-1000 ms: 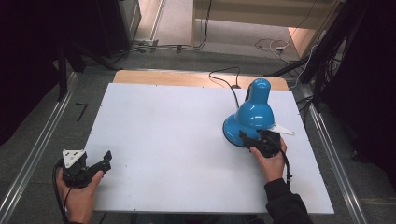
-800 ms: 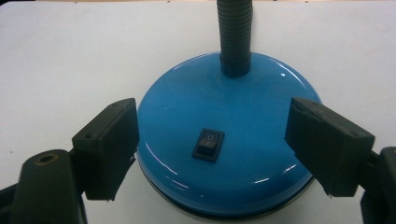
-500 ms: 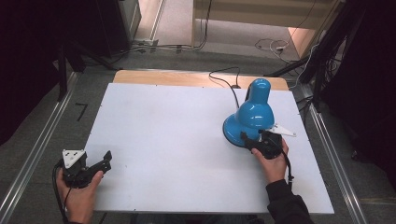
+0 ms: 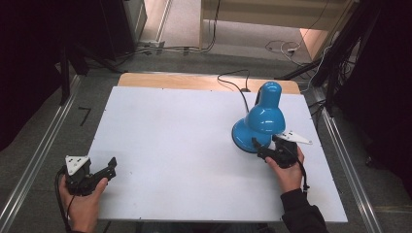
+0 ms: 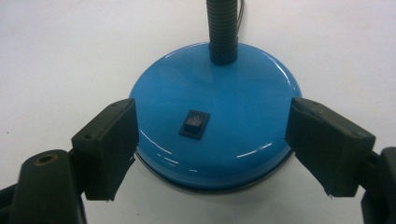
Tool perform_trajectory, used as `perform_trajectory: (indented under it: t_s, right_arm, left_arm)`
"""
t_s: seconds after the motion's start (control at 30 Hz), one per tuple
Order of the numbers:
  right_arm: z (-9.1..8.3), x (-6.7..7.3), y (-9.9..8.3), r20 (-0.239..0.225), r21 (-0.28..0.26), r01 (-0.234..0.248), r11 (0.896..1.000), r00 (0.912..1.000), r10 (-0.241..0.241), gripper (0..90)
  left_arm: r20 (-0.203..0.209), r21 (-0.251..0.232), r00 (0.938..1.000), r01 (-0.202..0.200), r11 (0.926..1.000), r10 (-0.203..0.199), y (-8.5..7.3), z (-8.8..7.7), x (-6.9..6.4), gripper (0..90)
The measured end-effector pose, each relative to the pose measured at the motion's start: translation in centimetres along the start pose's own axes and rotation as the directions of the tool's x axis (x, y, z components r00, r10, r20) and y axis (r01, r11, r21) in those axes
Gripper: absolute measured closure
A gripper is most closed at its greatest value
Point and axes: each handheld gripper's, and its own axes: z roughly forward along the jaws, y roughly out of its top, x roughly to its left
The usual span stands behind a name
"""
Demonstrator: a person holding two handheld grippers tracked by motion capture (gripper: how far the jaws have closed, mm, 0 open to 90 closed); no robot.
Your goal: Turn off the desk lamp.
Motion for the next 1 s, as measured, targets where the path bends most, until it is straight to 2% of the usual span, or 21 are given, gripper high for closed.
perform_trajectory:
  t_s: [0.53, 0.87, 1.0]
  right_arm:
    - [-2.5, -1.0, -0.8, 0.016, -0.008, 0.018, 1.0, 0.9997, -0.018, 15.9]
    - [-4.6, -3.0, -1.7, 0.044, -0.011, -0.002, 1.0, 0.999, 0.002, 15.8]
    - [-5.4, -3.5, -2.2, 0.068, -0.006, 0.01, 1.0, 0.9976, -0.009, 15.6]
  left_arm:
    - [0.002, 0.004, 1.0, -0.002, 1.0, 0.002, 0.0, 0.1, -0.1, 15.9]
    - [0.002, 0.004, 1.0, 0.0, 1.0, 0.0, -0.1, 0.1, -0.1, 15.9]
    - [0.001, 0.005, 1.0, 0.0, 1.0, 0.0, -0.1, 0.1, 0.0, 16.3]
